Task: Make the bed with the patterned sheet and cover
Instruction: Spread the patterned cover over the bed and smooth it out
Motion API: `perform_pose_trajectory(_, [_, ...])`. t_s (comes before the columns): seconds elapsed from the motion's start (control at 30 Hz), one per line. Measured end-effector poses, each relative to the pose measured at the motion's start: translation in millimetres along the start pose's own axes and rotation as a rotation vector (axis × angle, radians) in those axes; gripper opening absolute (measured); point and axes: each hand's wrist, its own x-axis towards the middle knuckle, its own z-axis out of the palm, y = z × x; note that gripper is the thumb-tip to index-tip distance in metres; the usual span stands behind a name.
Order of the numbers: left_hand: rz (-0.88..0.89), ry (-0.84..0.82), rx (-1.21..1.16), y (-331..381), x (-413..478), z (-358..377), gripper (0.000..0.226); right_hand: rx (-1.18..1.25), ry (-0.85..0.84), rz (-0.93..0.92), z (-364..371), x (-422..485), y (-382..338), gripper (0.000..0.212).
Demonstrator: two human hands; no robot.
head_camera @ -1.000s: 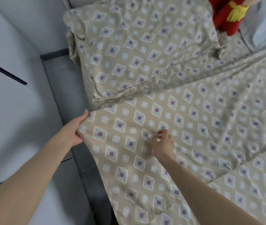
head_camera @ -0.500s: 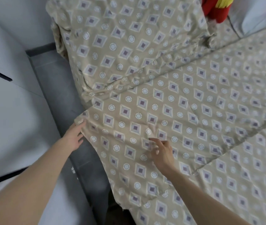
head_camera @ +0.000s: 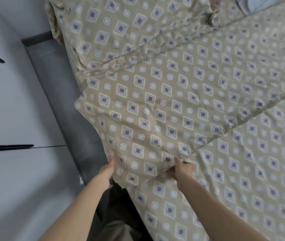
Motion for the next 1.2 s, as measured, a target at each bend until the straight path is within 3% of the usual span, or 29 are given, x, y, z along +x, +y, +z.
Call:
perform_pose_trajectory(0.1, [0.022, -0.009, 0.003, -32, 2, 2, 0.057, 0.019, -0.157, -0.024, -4, -3, 6, 0.019])
perform_pose_trajectory(0.33, [0.144, 0.117, -0.166, -67, 11, 1, 0.026, 0.085, -0.217, -0.021, -10, -7, 22, 0.014])
perform_pose_trajectory(0.53, [0.190, 0.183, -0.040, -68, 26, 12, 0.029, -0.046, -0.225, -0.058, -11, 4, 24, 0.020])
perform_pose_trajectory(0.63, [0.153, 0.132, -0.018, -64, 23, 16, 0.026, -0.248, -0.143, -0.294, -18, 2, 30, 0.024])
perform_pose_trajectory(0.77, [0.038, 0.022, -0.085, -87, 15, 23, 0.032, -0.432, 0.169, -0.703, -60, 4, 45, 0.019])
perform_pose_trajectory(0.87, [0.014, -0.053, -0.103, -117, 14, 38, 0.032, -0.774, 0.279, -0.920, -101, 30, 52, 0.041])
perform_pose_trajectory(0.93, [0.044, -0.106, -0.125, -129, 12, 50, 0.033, -0.918, 0.217, -0.877, -127, 51, 55, 0.052])
perform_pose_trajectory(1.03, [0.086, -0.122, -0.234, -136, 18, 59, 0.042, -0.941, 0.127, -0.777, -149, 73, 55, 0.056])
perform_pose_trajectory(1.2, [0.179, -0.012, -0.307, -140, 40, 65, 0.037, -0.953, 0.108, -0.823, -140, 93, 48, 0.057])
